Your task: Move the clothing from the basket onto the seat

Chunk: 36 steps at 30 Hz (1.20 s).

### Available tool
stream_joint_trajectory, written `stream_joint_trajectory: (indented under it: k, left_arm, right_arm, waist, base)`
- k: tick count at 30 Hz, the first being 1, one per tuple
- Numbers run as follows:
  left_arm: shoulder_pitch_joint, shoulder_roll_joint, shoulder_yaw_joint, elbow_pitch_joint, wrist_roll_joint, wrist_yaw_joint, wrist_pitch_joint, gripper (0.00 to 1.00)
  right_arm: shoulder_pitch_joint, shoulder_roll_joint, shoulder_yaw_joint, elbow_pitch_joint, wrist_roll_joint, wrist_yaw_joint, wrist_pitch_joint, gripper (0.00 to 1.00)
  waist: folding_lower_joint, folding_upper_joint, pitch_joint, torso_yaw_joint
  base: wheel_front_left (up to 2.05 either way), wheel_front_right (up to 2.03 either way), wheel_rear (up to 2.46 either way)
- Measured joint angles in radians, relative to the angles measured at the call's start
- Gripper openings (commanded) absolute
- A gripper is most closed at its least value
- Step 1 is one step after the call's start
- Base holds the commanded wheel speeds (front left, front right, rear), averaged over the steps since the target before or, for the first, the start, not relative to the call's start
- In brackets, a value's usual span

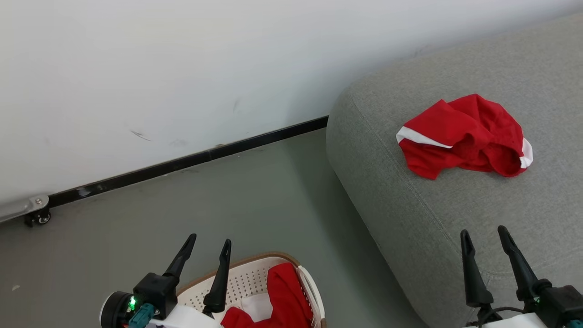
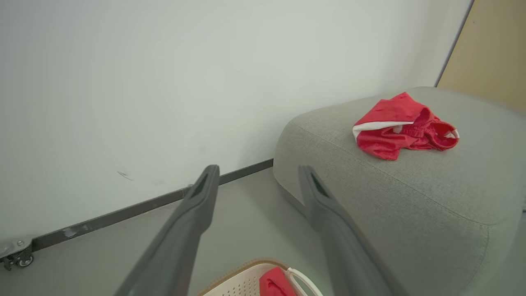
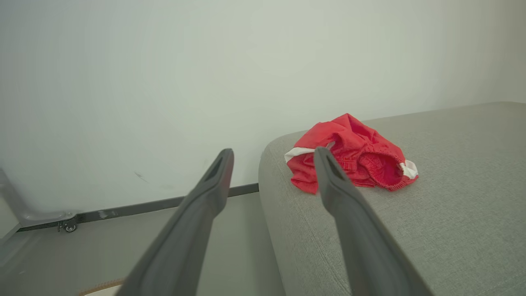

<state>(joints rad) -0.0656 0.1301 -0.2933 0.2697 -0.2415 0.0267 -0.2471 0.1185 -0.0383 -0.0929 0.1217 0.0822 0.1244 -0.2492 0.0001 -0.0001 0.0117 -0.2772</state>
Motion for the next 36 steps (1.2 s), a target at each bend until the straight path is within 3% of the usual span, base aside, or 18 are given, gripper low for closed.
stream_joint_trajectory:
  k: [7, 24, 36]
  left_arm:
    - [-0.001, 0.007, -0.020, 0.033, 0.020, -0.002, 0.000, 1.00]
    - [-0.129, 0.009, -0.095, 0.241, 0.063, -0.063, 0.027, 1.00]
    - [-0.247, 0.004, -0.101, 0.342, 0.088, -0.064, 0.037, 1.00]
  right_arm:
    - [-0.006, 0.000, 0.031, -0.012, 0.008, 0.000, 0.000, 1.00]
    - [-0.065, 0.000, 0.038, -0.067, 0.016, 0.000, 0.000, 1.00]
    - [-0.147, 0.000, 0.070, -0.104, 0.044, 0.000, 0.000, 1.00]
  waist:
    - [0.0000, 0.0000, 0.028, -0.026]
    - [0.0000, 0.0001, 0.173, -0.075]
    - [0.0000, 0.0001, 0.301, -0.097]
  base:
    - [0.00, 0.00, 0.00]
    - [0.00, 0.00, 0.00]
    - [0.00, 0.00, 0.00]
